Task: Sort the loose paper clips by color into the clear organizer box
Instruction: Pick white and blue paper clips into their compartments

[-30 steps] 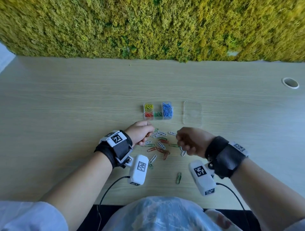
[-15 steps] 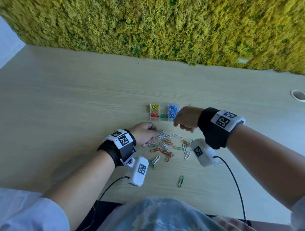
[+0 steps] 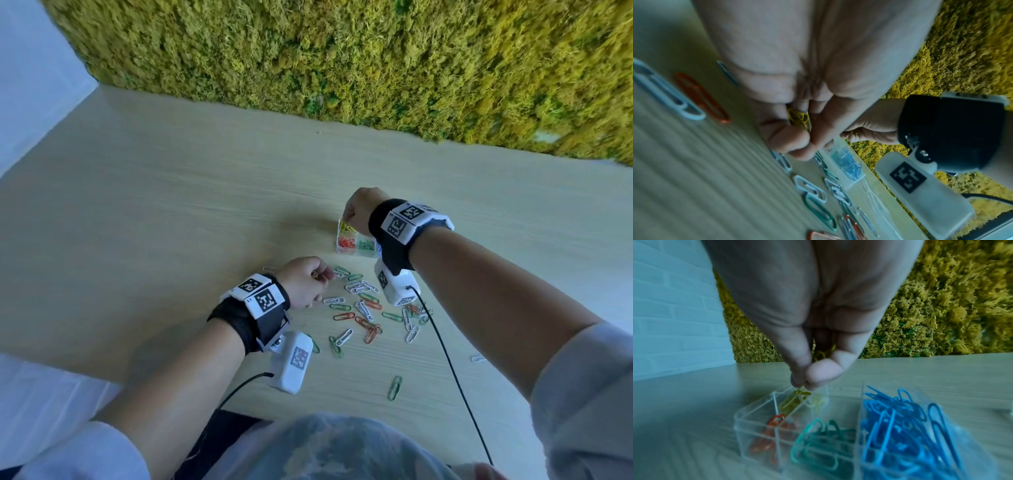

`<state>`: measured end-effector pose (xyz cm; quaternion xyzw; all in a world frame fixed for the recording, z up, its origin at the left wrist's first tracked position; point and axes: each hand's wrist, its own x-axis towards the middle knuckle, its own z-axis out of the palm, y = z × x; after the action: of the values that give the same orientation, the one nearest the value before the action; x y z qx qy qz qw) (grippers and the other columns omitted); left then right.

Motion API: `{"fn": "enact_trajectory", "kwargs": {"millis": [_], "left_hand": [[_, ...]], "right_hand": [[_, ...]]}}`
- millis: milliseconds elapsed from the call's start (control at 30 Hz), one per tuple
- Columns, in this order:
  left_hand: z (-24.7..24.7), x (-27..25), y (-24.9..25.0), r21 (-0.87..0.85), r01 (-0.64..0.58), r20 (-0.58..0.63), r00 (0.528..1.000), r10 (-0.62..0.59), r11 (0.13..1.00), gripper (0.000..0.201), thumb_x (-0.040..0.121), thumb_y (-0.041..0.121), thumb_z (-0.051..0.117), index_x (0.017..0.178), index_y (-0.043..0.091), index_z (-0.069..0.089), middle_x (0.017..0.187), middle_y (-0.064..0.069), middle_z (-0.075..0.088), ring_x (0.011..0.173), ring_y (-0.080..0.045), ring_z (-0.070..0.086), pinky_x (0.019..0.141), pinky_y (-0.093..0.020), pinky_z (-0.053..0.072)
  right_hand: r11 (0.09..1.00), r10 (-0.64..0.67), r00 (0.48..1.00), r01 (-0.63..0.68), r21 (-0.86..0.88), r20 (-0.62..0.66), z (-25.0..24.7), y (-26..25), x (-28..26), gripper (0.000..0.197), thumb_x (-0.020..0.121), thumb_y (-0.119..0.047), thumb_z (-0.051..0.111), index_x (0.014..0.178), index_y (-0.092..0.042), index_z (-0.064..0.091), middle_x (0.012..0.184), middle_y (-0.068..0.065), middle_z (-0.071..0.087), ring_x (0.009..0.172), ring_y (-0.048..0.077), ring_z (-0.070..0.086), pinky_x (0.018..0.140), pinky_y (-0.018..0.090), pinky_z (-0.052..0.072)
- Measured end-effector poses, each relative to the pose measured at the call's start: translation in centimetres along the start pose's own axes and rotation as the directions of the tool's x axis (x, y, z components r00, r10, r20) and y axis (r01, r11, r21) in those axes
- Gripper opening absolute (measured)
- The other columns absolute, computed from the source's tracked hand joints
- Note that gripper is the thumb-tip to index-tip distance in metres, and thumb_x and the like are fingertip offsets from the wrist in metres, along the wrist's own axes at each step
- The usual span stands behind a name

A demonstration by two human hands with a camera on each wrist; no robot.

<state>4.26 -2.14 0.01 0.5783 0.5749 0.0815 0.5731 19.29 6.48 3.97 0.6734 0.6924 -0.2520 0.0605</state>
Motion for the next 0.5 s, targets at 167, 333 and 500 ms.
{"fn": "enact_trajectory", "kwargs": {"millis": [167, 333, 500], "left_hand": [[0.1, -0.1, -0.3, -0.023, 0.011, -0.014, 1.000, -0.011, 1.000, 0.015, 0.093, 0.000, 0.046, 0.093, 0.013, 0.053, 0.077, 0.002, 0.050, 0.058, -0.010, 0.047, 0.040, -0.016, 0.039], [-0.4, 0.3, 1.0, 0.042, -0.059, -0.057, 0.996, 0.061, 0.997, 0.015, 0.093, 0.002, 0.047, 0.094, 0.014, 0.055, 0.079, -0.001, 0.054, 0.057, -0.010, 0.048, 0.046, -0.018, 0.043], [-1.1, 1.9, 3.1, 0.106, -0.112, -0.123, 0.985, 0.125, 0.988, 0.023, 0.089, -0.003, 0.043, 0.089, 0.015, 0.057, 0.086, 0.001, 0.055, 0.069, -0.023, 0.051, 0.065, -0.035, 0.048]], "right_hand": [[0.994, -0.043, 0.998, 0.039, -0.099, -0.045, 0.2, -0.3, 0.4, 0.038, 0.088, -0.001, 0.052, 0.120, -0.020, 0.063, 0.122, 0.003, 0.061, 0.106, 0.023, 0.062, 0.084, 0.028, 0.053], [0.995, -0.051, 0.984, 0.065, 0.076, -0.172, -0.2, 0.6, 0.0, 0.038, 0.090, 0.003, 0.046, 0.115, -0.018, 0.064, 0.101, 0.002, 0.061, 0.083, 0.018, 0.057, 0.070, 0.024, 0.047], [0.998, -0.052, 0.994, 0.049, -0.041, -0.096, 0.0, 1.4, -1.1, 0.041, 0.090, 0.002, 0.042, 0.110, -0.021, 0.069, 0.117, 0.001, 0.064, 0.096, 0.019, 0.062, 0.077, 0.027, 0.053]]}}
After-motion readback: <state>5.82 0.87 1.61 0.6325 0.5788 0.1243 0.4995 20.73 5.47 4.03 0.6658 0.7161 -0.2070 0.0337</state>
